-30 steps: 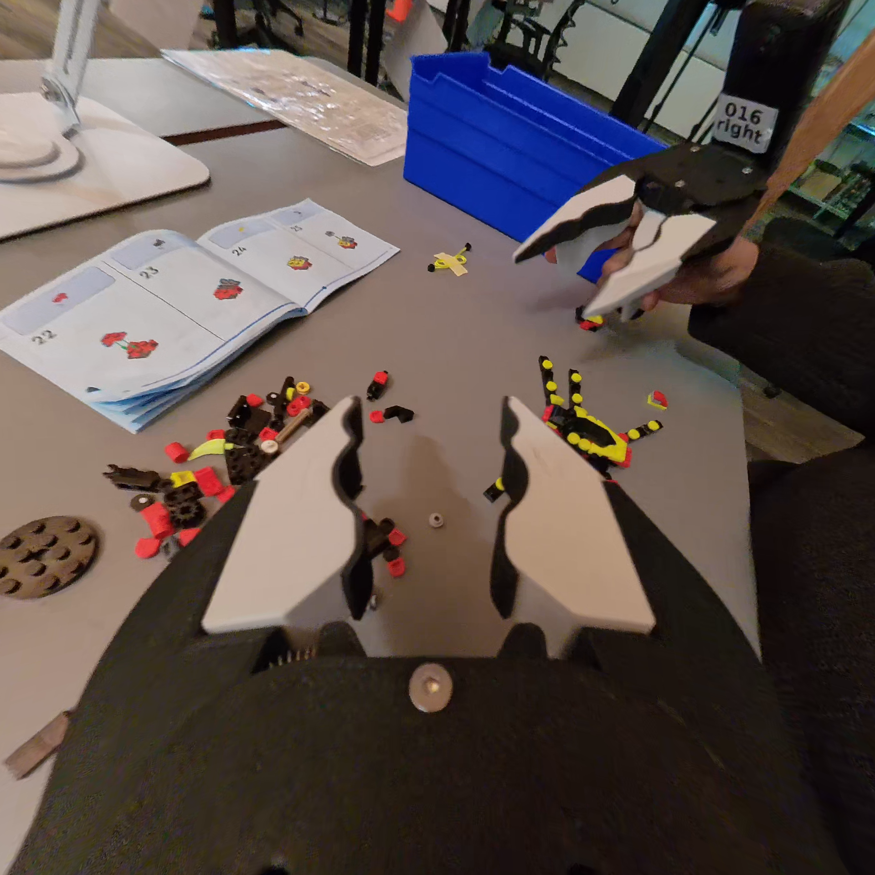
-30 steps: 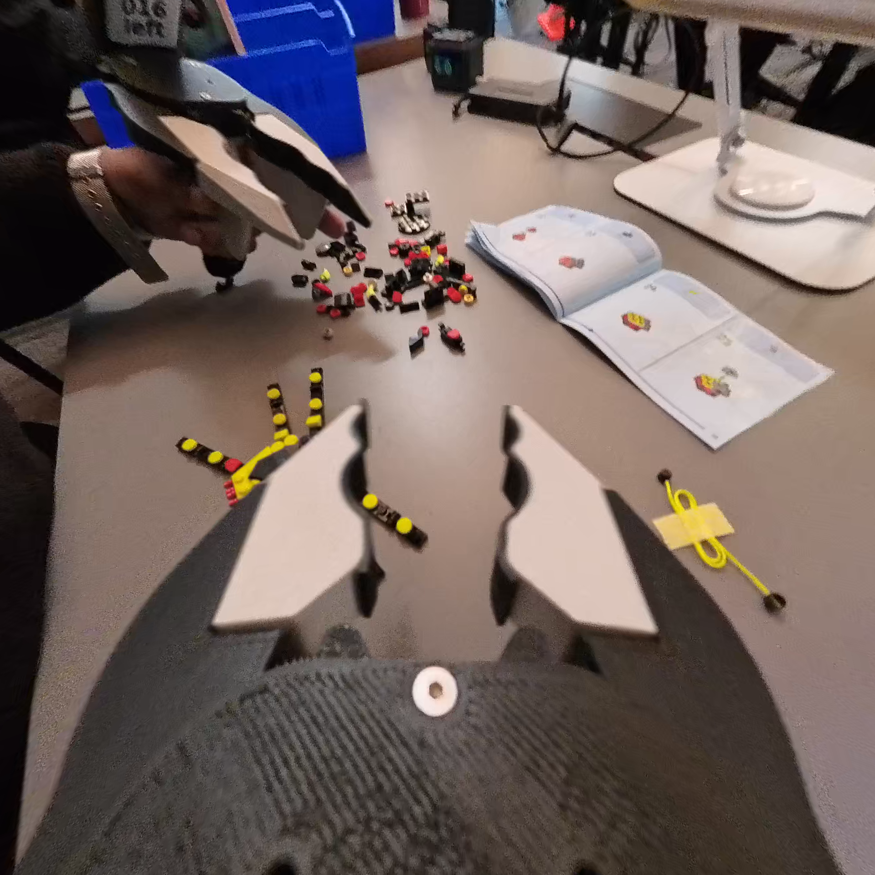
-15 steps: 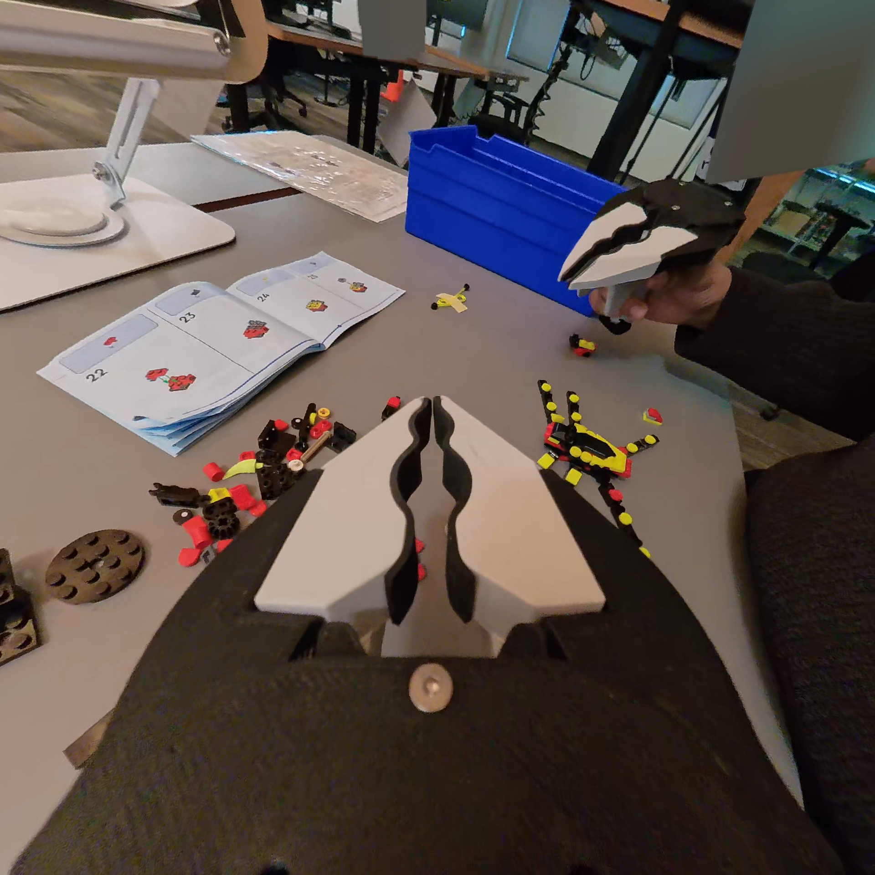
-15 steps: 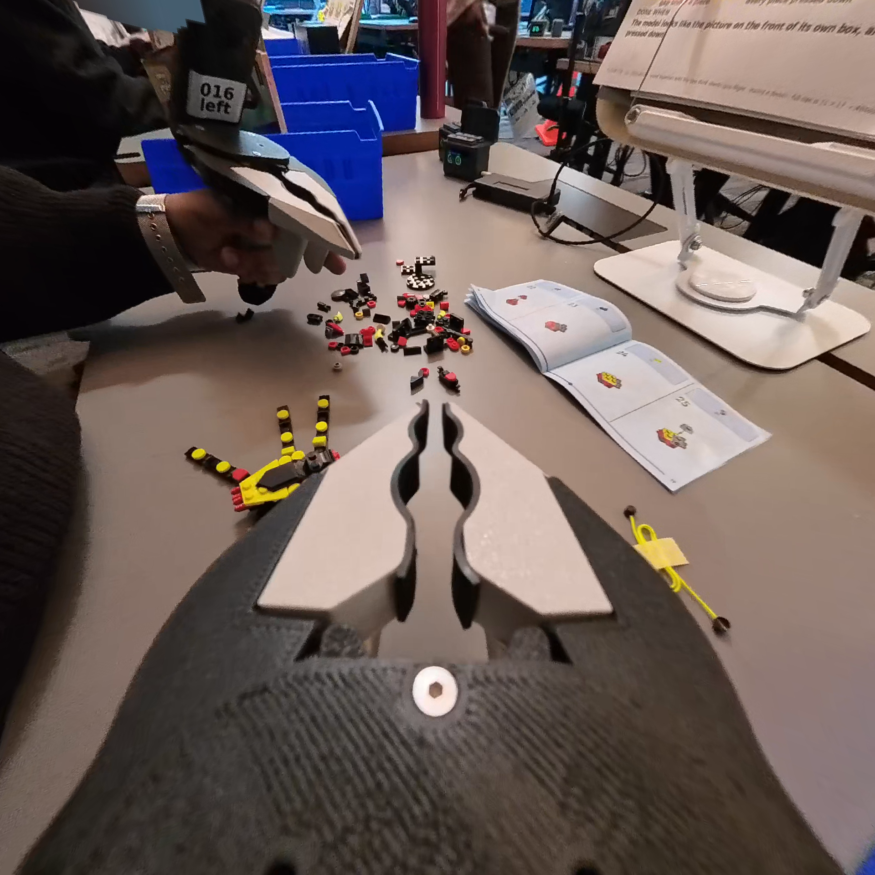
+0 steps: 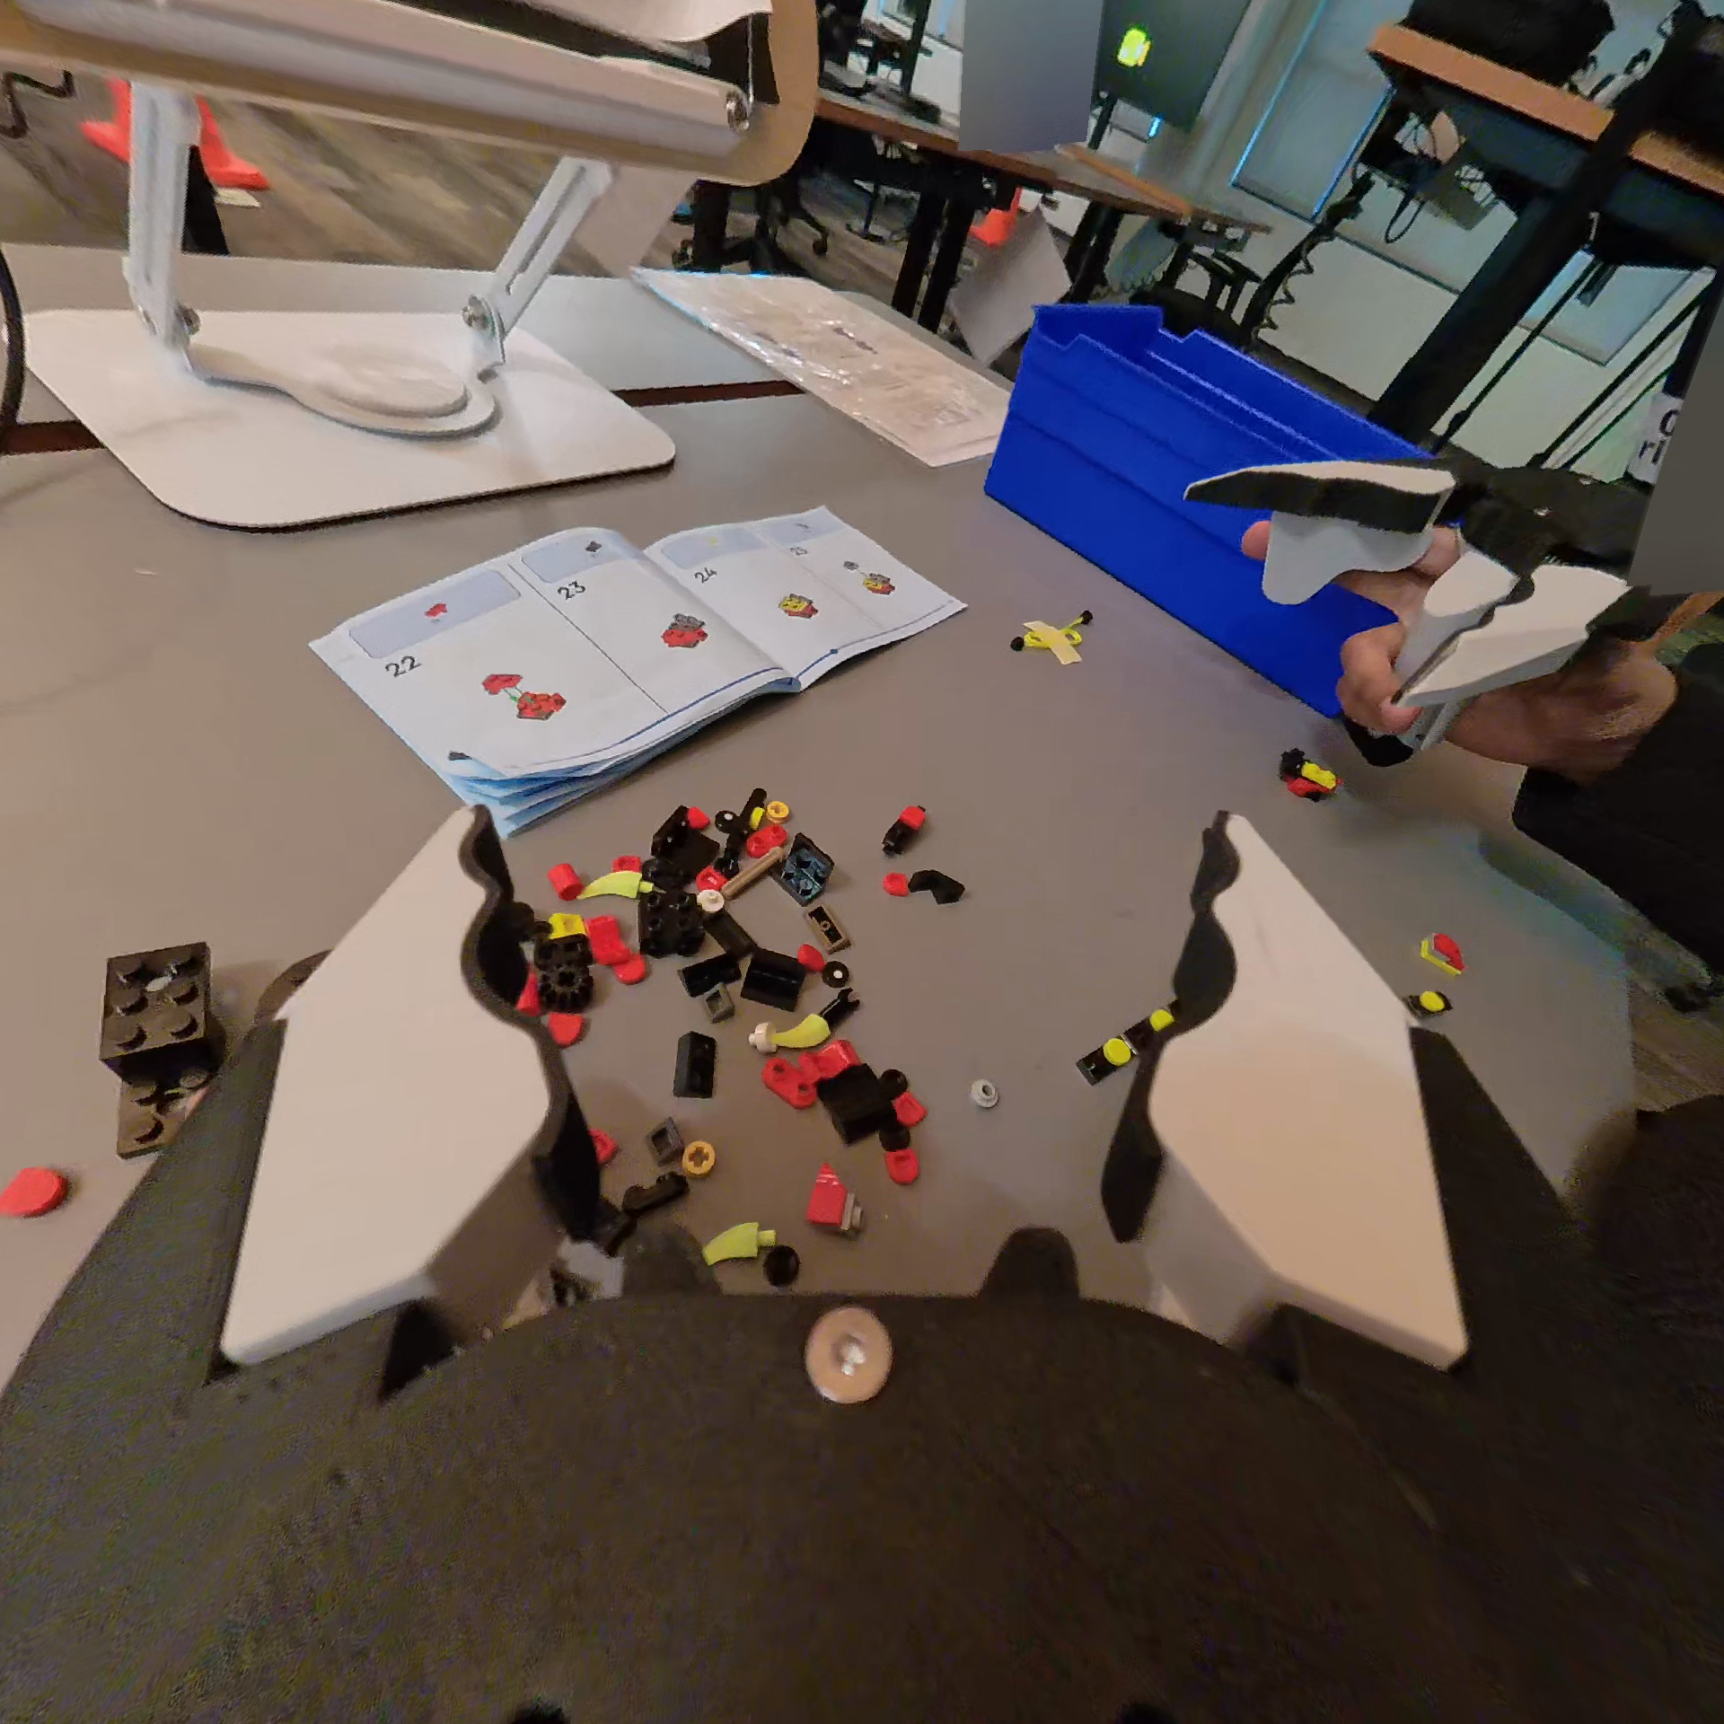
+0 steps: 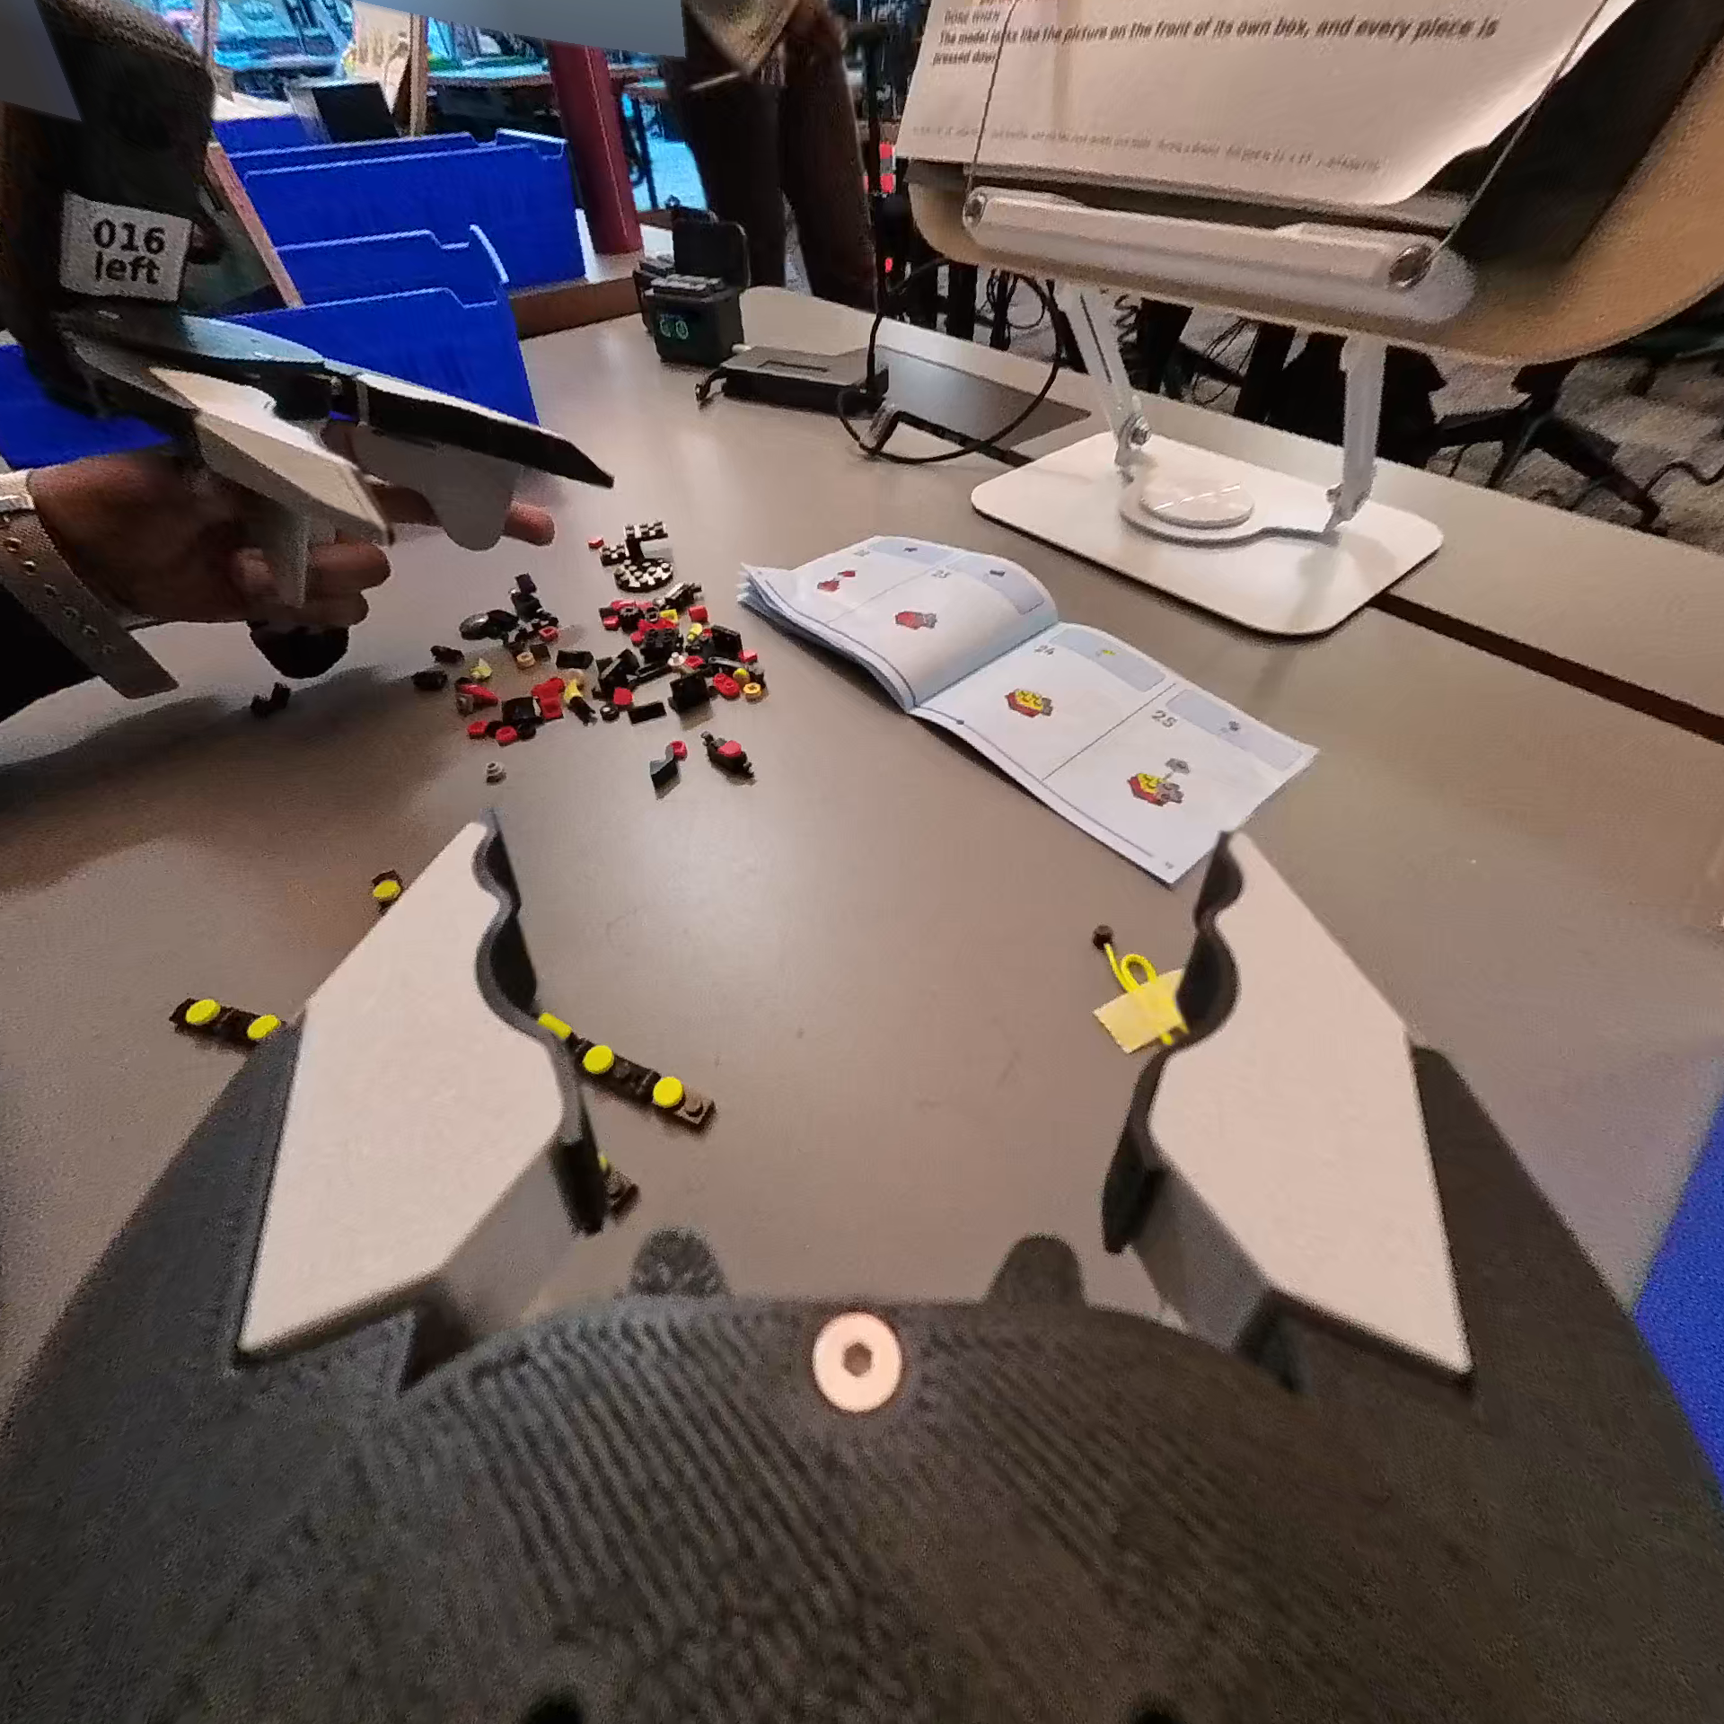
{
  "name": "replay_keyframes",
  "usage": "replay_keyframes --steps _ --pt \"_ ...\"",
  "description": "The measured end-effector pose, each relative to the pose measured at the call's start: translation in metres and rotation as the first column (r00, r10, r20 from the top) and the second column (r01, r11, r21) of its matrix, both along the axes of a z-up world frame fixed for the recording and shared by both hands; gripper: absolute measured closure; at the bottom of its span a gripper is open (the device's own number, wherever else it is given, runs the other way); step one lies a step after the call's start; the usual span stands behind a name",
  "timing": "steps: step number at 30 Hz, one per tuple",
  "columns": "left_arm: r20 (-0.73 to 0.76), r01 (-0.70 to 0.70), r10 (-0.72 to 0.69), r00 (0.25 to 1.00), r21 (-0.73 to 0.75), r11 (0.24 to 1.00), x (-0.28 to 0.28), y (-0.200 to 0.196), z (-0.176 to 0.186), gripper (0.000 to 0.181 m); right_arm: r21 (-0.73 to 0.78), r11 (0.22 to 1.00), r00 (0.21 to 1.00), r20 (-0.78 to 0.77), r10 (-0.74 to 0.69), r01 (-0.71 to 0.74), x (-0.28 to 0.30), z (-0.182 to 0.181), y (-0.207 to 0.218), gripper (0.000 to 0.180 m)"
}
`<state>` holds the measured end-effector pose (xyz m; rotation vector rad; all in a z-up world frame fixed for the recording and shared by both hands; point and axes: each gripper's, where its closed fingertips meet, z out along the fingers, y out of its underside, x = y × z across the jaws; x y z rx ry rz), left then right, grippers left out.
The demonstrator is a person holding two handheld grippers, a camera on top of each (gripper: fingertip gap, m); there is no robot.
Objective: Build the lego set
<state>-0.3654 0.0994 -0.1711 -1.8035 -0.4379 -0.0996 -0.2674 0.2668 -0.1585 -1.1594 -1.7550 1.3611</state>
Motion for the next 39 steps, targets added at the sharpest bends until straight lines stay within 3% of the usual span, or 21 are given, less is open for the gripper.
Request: replay_keyframes --steps 9,11,15,21,22,32,39 --pt "-0.005 -0.049 0.049 0.999 0.011 0.999 -0.010 -0.007 0.004 0.044 -0.057 0.998 1.000 -0.009 0.005 -0.006 0.000 0.006 -0.001 0.045" --pt "-0.036 -0.199 0.197 0.980 -0.045 0.979 -0.035 -0.021 -0.002 0.071 -0.057 0.998 1.000 -0.005 0.001 -0.001 -0.001 0.005 0.000 0.048" --pt "-0.022 -0.321 0.321 0.947 0.008 0.947 -0.059 -0.044 0.007 0.088 -0.042 0.999 1.000 0.010 -0.003 0.003 -0.001 0.002 -0.003 0.048" --pt "-0.026 -0.316 0.316 0.949 -0.011 0.949 -0.064 -0.062 0.006 0.173 -0.014 1.000 1.000 0.021 -0.005 0.005 -0.002 -0.001 -0.006 0.050" --pt "-0.024 -0.289 0.289 0.957 -0.010 0.957 -0.060 -0.061 0.007 0.178 -0.007 1.000 1.000 0.022 -0.009 0.009 -0.002 -0.002 -0.005 0.051" --pt "-0.006 0.117 -0.118 0.993 -0.052 0.992 0.013 -0.022 -0.003 0.181 -0.069 0.998 1.000 -0.019 -0.012 0.010 0.011 0.022 0.003 0.077" --pt "-0.012 0.161 -0.162 0.987 -0.080 0.984 0.028 -0.006 -0.009 0.178 -0.005 1.000 1.000 0.028 0.002 -0.002 0.044 0.023 0.002 0.106"
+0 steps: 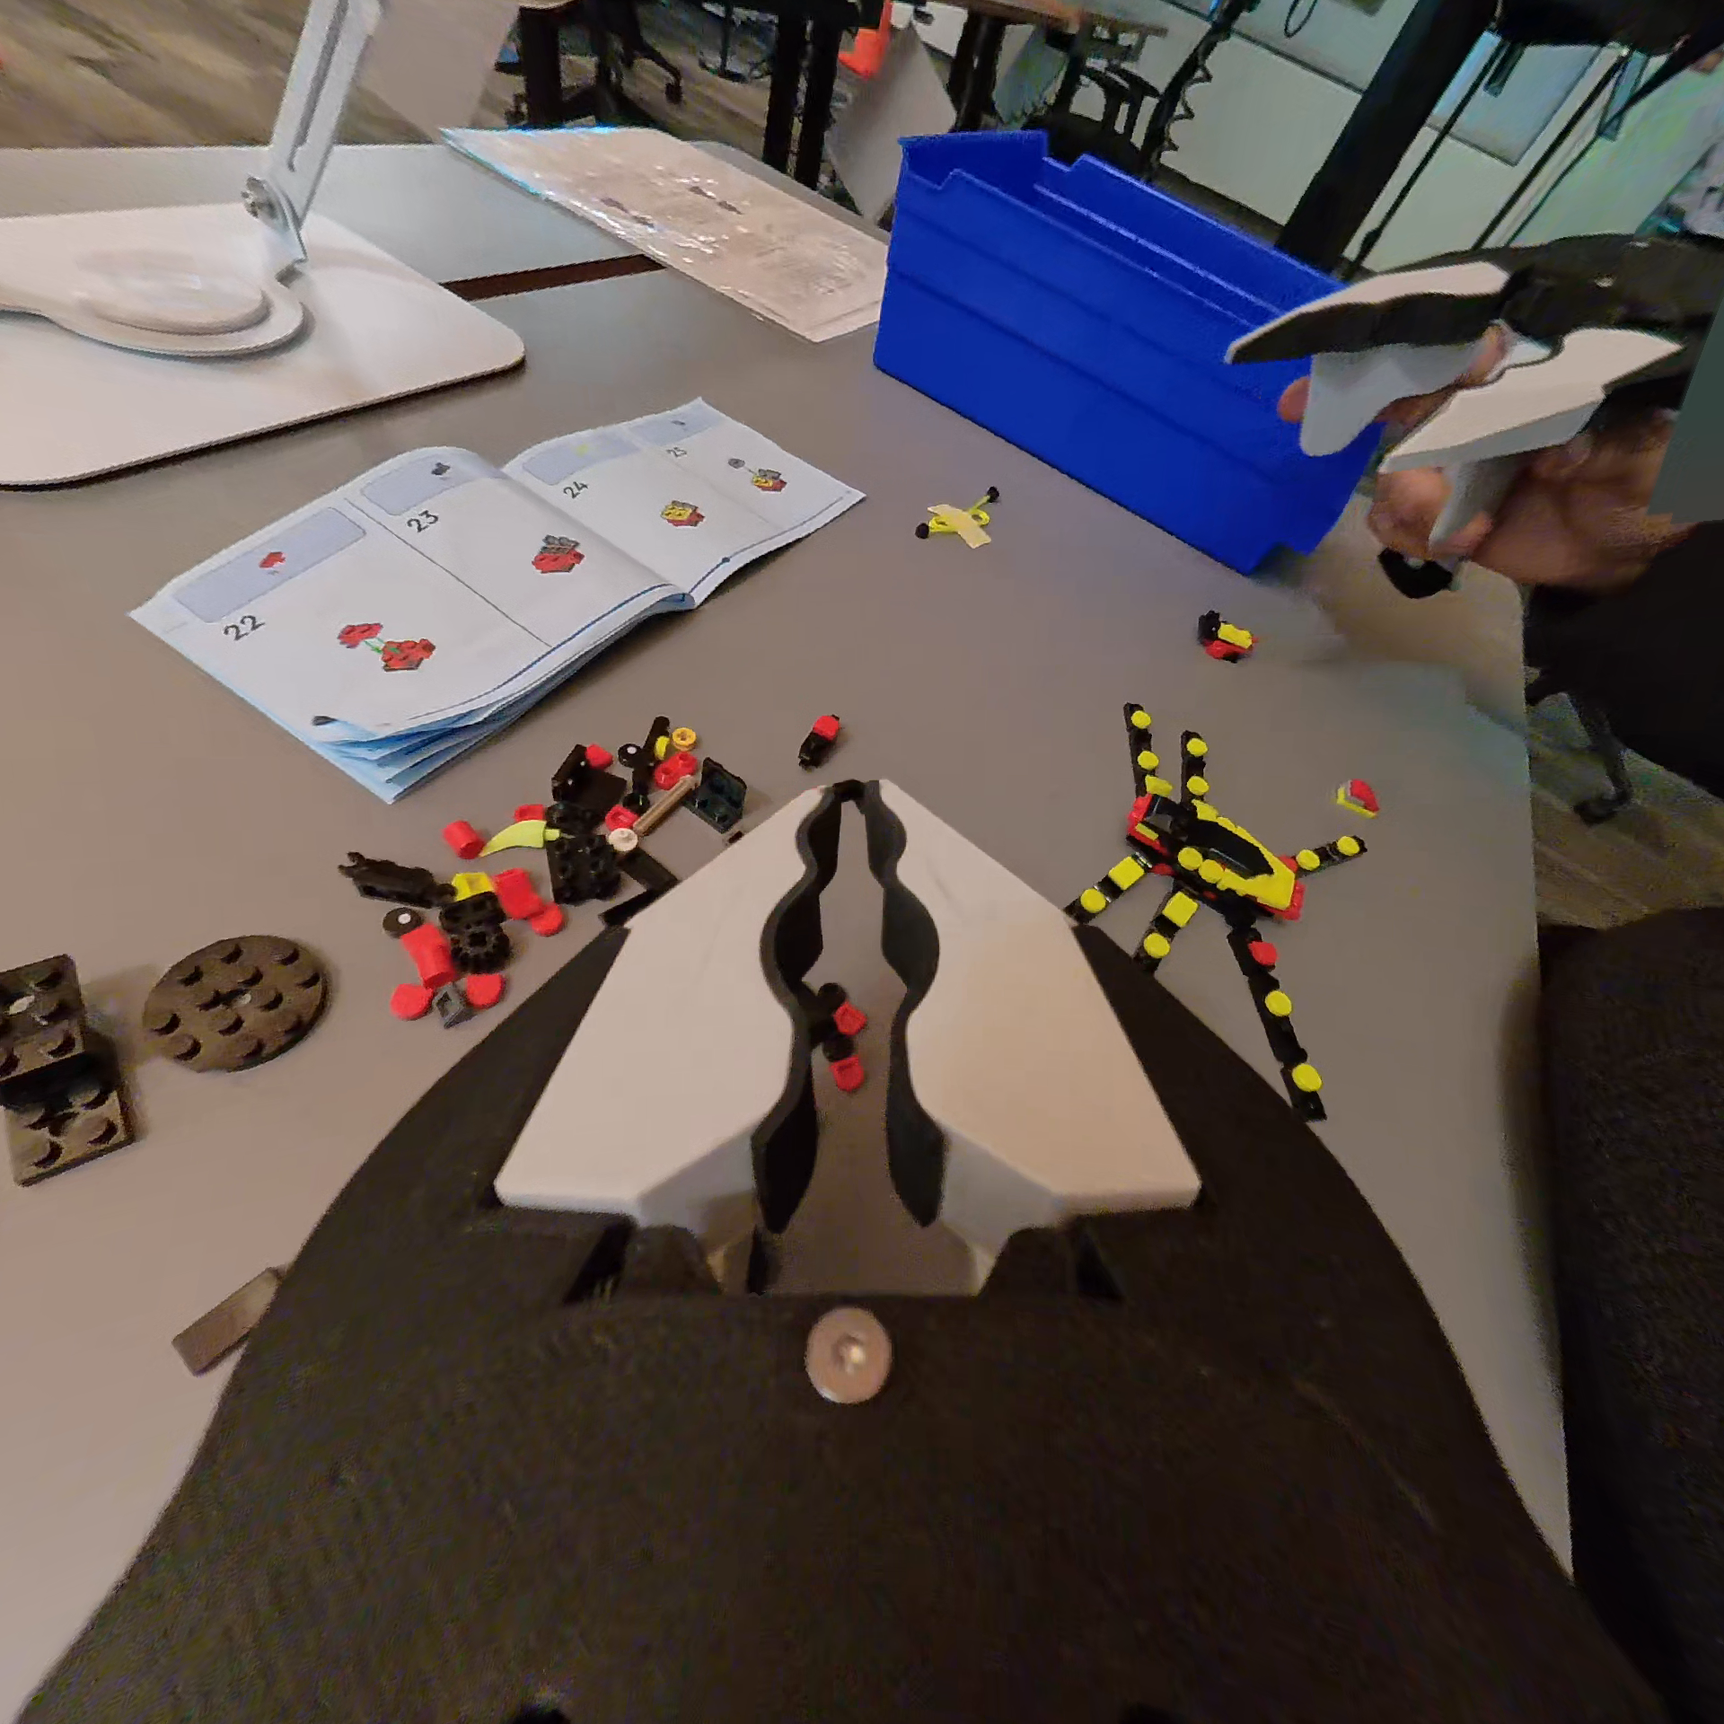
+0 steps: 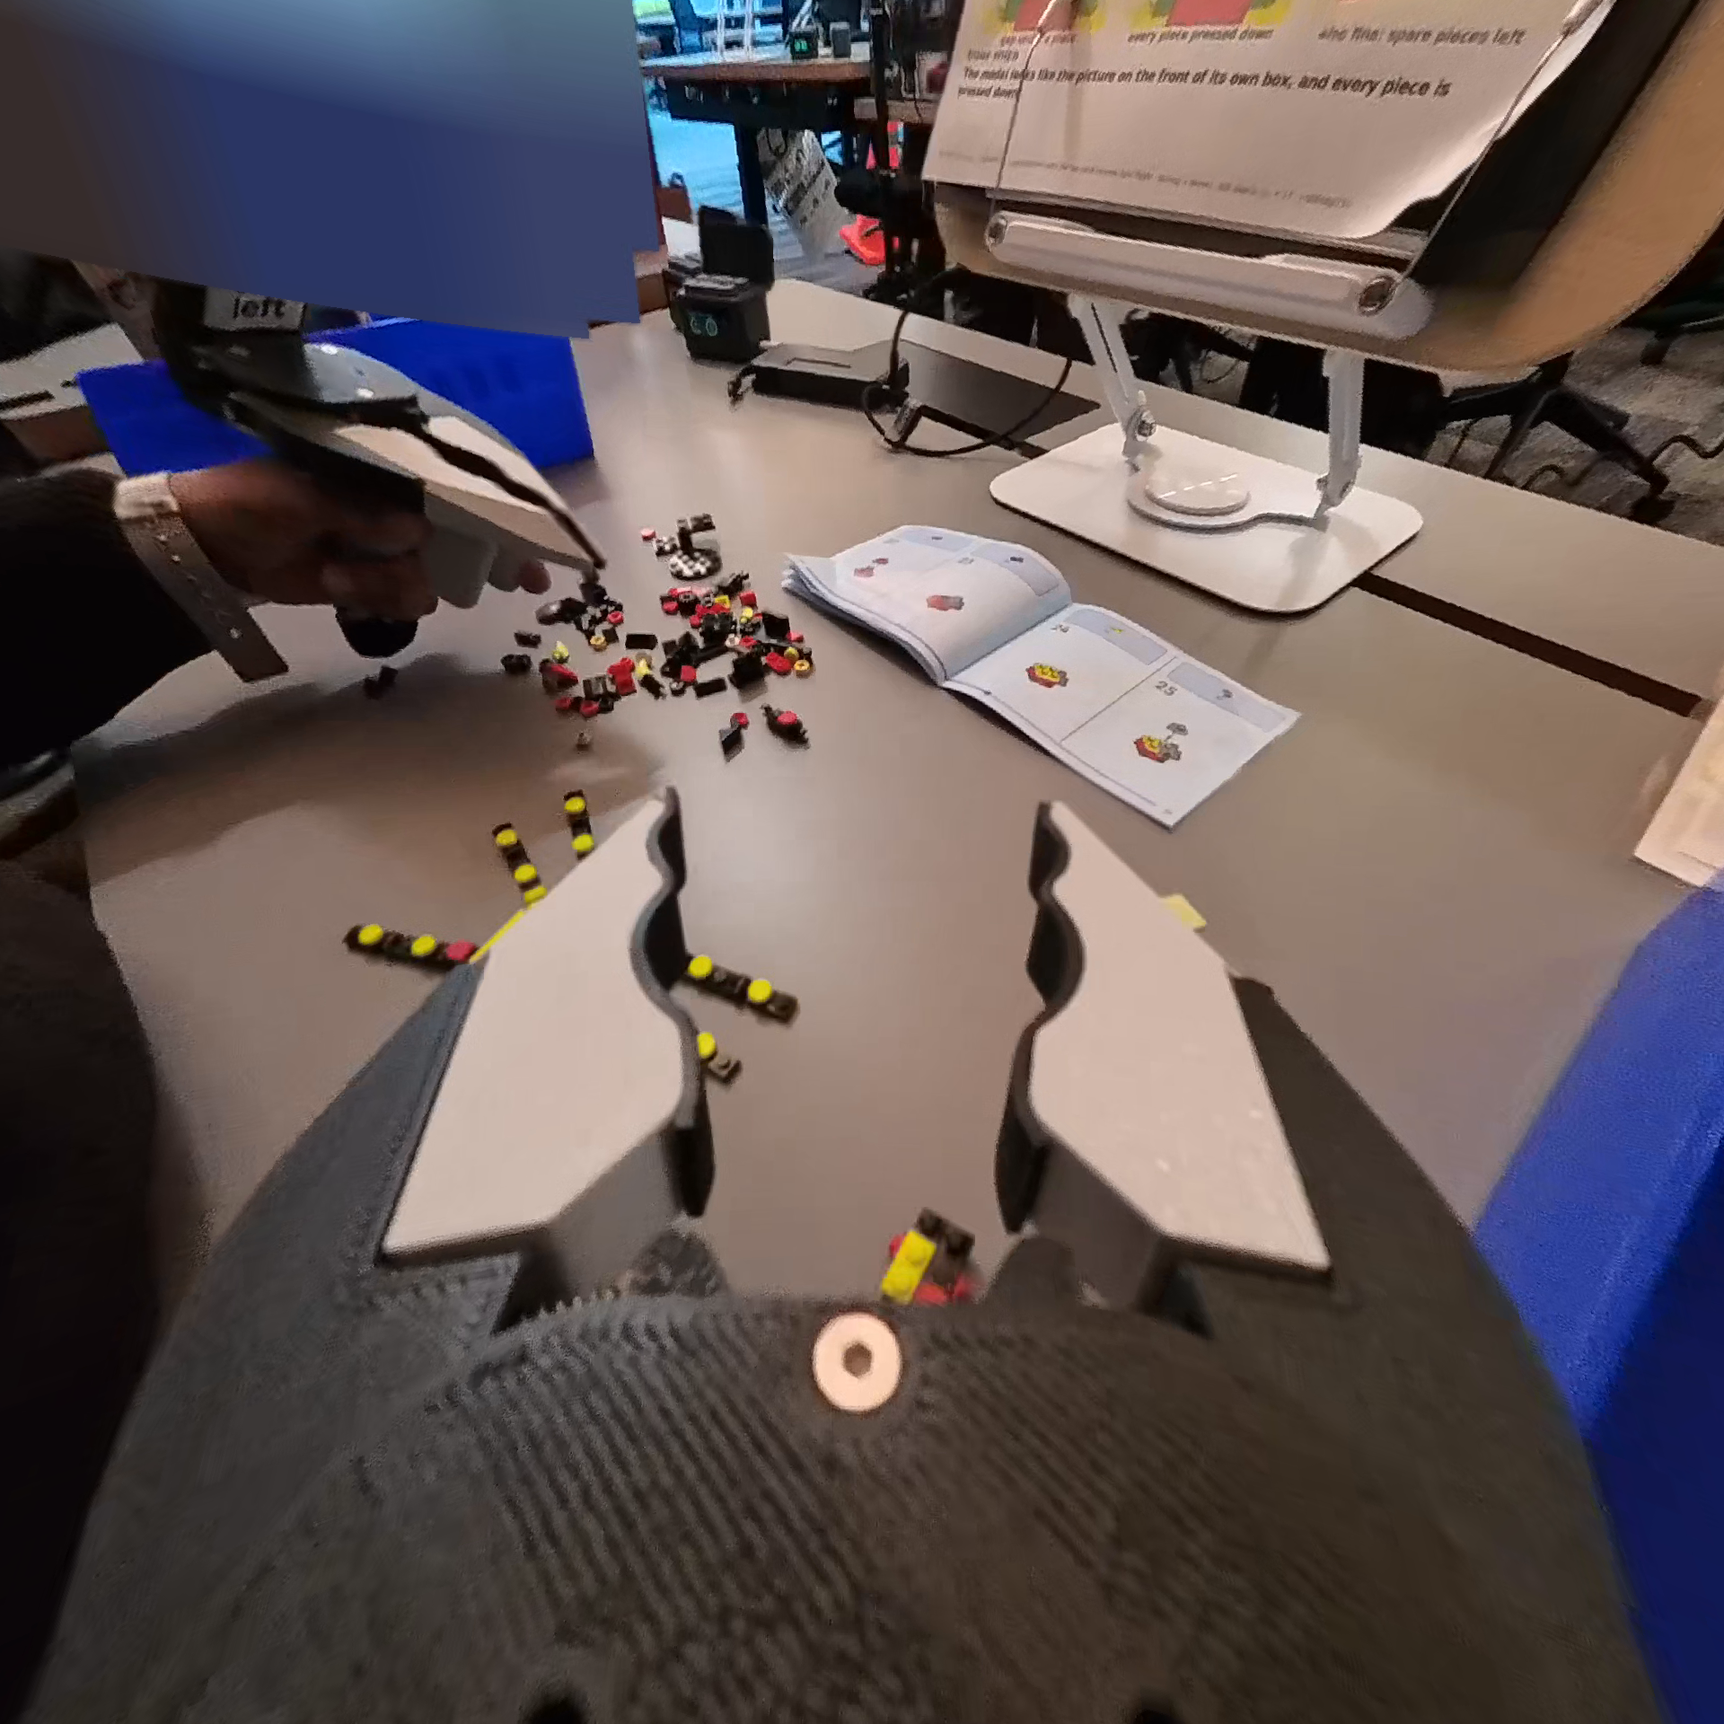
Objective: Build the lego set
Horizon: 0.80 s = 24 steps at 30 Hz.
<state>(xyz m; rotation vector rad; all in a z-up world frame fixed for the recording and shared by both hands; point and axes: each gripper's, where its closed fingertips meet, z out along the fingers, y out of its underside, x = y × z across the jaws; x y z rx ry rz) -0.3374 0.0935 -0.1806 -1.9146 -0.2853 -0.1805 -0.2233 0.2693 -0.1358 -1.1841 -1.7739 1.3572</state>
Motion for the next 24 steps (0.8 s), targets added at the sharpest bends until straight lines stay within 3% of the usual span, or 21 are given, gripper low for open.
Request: replay_keyframes --steps 3,8,24 --pt "0.007 -0.018 0.018 1.000 0.008 1.000 -0.002 0.003 0.000 0.175 0.043 0.999 0.998 0.065 0.007 -0.010 0.019 -0.006 -0.006 0.122" --pt "0.012 -0.051 0.051 0.999 0.044 0.998 -0.005 0.008 0.005 0.173 0.049 0.976 0.942 0.276 0.190 -0.211 0.062 -0.035 -0.043 0.111" --pt "-0.008 -0.049 0.050 0.999 0.084 0.995 0.004 0.017 0.017 0.172 0.092 0.968 0.933 0.302 0.197 -0.234 0.080 -0.051 -0.039 0.133"
